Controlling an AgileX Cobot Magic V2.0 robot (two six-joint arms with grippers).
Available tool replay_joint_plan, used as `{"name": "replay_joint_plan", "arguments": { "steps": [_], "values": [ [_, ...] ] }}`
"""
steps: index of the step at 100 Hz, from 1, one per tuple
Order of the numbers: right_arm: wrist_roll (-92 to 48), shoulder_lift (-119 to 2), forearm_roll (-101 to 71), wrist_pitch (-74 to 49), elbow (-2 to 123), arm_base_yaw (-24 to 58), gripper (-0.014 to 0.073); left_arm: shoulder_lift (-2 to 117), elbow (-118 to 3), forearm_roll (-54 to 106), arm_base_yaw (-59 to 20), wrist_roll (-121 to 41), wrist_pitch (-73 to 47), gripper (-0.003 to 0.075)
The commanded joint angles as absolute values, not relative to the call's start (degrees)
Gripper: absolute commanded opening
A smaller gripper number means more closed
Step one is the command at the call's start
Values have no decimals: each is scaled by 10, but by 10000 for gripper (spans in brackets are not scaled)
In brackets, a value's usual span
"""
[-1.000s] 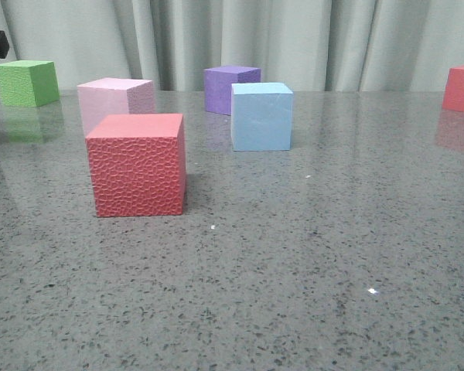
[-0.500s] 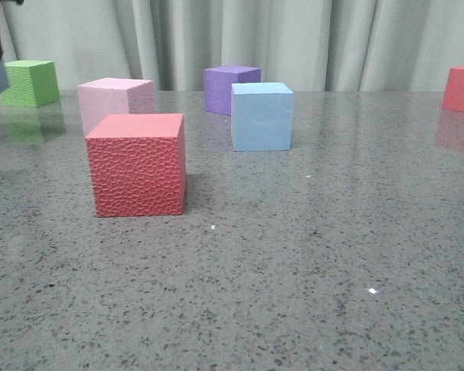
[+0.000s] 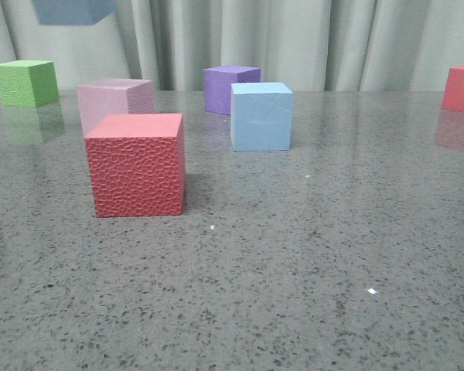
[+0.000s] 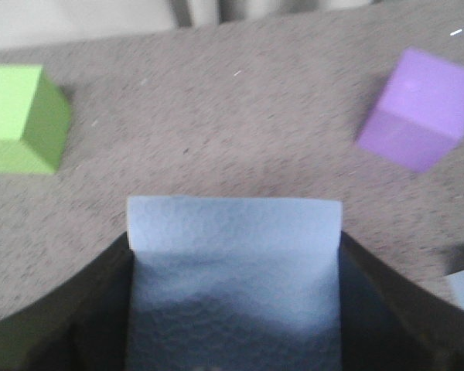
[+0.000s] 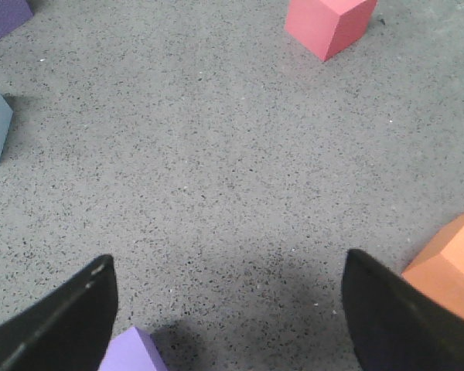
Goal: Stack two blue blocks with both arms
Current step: 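Lift the cube with the left gripper and carry it above the first cube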
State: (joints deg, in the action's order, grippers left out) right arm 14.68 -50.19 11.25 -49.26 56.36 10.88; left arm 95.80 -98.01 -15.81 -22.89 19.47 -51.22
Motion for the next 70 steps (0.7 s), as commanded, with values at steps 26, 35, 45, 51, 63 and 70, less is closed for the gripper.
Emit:
{"name": "replay_joint_plan", "arguments": {
  "steps": [26,35,45,51,63,70],
  "values": [
    [142,-496,115,-454,577,106,592,997,-1080,-128,-299,195,-497,261],
    [142,-496,114,-454,577,106,592,1017,-1098,-104,-312,199,-497,261],
    [142,-496,114,-454,577,106,592,1039,-1119,-94,-331,213,-497,261],
    [142,-496,114,-455,577,106,592,1050,-1129,-94,-344,216,-498,261],
    [142,-496,110,-455,577,106,592,1063,-1137,-94,-363,223,-498,261],
    [142,-496,110,-455,577,106,592,1067,-1137,-94,-371,224,-498,261]
  ]
}}
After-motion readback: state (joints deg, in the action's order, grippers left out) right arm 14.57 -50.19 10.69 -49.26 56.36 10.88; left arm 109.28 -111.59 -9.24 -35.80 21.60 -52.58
